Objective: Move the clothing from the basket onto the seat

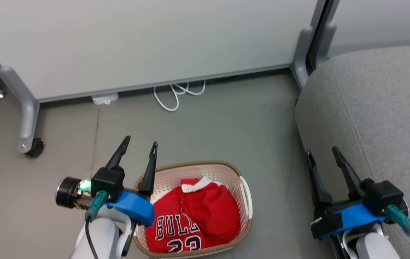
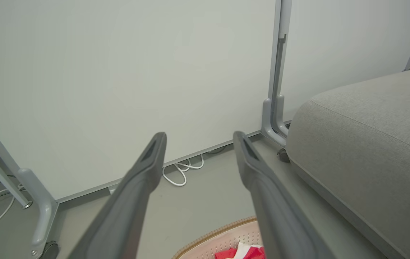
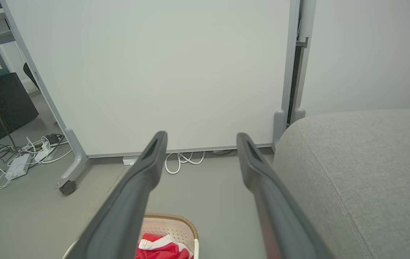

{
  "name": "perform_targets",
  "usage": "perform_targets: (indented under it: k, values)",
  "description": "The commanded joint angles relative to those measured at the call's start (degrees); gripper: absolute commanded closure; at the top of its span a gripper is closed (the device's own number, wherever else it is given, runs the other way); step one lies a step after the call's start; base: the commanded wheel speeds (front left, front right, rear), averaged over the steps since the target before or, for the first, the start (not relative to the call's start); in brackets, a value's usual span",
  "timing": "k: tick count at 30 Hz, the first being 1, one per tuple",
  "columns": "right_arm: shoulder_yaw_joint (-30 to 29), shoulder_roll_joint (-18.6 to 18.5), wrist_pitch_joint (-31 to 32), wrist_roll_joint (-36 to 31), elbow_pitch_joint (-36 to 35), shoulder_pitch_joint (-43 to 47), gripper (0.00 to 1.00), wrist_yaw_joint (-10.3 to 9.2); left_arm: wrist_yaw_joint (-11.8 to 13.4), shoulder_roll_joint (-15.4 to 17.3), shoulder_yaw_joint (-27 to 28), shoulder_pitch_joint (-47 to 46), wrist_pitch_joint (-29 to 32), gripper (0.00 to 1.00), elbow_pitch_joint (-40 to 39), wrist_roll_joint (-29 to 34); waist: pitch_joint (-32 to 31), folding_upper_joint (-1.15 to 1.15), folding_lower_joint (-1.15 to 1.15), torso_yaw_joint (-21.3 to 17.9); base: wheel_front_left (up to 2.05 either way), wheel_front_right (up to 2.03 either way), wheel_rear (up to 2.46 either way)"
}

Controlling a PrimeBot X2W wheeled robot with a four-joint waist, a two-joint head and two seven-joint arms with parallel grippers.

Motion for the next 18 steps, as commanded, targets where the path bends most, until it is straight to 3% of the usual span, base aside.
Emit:
perform_targets:
  k: [1, 6, 18]
  values:
    - [0.2, -0.2, -0.2, 0.1, -0.4, -1.6, 0.0, 0.02, -0.4, 1.0, -0.9, -2.7, -0.3, 0.0, 1.5, 0.7, 3.2, 0.0, 0.0, -1.7, 0.0, 0.0, 0.0]
    - [0.2, -0.2, -0.2, 0.5, -1.2, -4.5, 0.0, 0.03, -0.8, 3.0, -5.0, -8.9, -0.2, 0.0, 6.3, 1.3, 9.0, 0.0, 0.0, -3.8, 0.0, 0.0, 0.0]
    - [0.9, -0.2, -0.2, 1.8, -3.3, -10.3, 0.0, 0.03, -0.8, 8.6, -21.2, -21.9, -0.2, 0.0, 20.1, -1.3, 21.7, 0.0, 0.0, -8.0, 0.0, 0.0, 0.0]
